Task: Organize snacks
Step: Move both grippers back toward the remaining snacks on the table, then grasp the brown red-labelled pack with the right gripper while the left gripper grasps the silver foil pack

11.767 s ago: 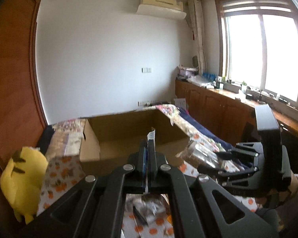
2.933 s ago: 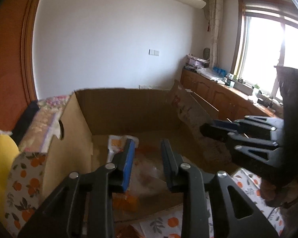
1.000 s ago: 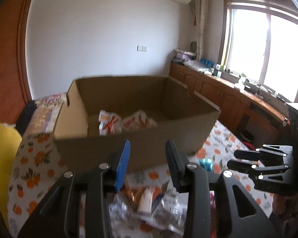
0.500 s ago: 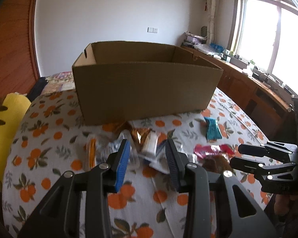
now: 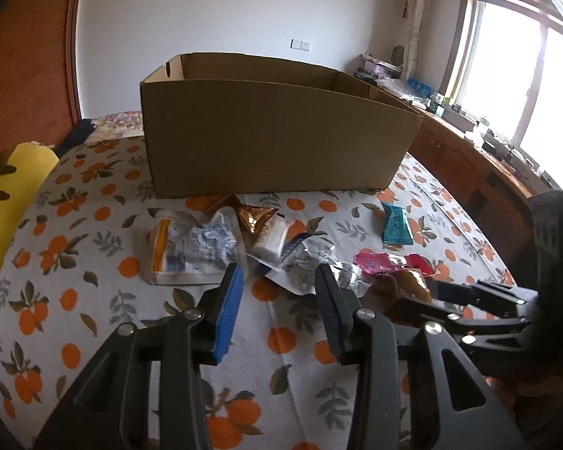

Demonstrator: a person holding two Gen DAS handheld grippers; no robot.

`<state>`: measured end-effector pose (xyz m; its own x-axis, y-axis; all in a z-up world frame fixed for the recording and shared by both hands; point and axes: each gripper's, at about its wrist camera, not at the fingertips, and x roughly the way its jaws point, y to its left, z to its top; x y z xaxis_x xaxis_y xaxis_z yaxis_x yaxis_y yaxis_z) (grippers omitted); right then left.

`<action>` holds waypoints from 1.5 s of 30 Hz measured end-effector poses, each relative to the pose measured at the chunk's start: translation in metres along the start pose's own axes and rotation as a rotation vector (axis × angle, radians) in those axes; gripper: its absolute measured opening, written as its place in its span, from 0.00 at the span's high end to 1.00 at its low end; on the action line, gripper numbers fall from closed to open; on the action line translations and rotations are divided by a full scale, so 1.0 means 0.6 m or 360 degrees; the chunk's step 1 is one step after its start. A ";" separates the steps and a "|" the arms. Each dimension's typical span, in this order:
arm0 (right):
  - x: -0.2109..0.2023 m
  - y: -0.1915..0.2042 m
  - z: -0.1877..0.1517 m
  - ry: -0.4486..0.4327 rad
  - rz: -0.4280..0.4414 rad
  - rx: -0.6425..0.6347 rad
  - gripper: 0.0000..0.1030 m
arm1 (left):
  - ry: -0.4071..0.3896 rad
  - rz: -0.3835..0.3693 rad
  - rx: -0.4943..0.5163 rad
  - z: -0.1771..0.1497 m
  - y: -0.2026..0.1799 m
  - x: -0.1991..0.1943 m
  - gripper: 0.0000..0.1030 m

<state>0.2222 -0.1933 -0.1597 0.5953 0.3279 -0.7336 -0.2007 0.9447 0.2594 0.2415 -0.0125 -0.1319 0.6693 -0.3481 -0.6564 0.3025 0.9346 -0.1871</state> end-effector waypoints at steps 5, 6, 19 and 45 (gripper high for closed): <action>-0.005 -0.012 -0.005 -0.0026 0.0029 -0.0006 0.54 | 0.0022 -0.0018 -0.0032 0.002 -0.020 0.011 0.61; -0.006 -0.015 -0.006 -0.0028 0.0047 -0.0012 0.55 | 0.0031 -0.0024 -0.0048 0.003 -0.023 0.015 0.60; -0.037 -0.057 -0.015 -0.0103 -0.0021 -0.0117 0.63 | 0.0156 0.0087 -0.0199 0.005 -0.046 0.077 0.55; -0.032 -0.066 -0.030 -0.0177 0.0040 -0.0153 0.60 | 0.0230 0.0297 0.0085 -0.009 -0.101 0.126 0.34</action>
<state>0.2048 -0.2368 -0.1675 0.6705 0.3537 -0.6521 -0.2872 0.9342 0.2114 0.2698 -0.0952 -0.1743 0.6139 -0.1519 -0.7746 0.2209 0.9752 -0.0162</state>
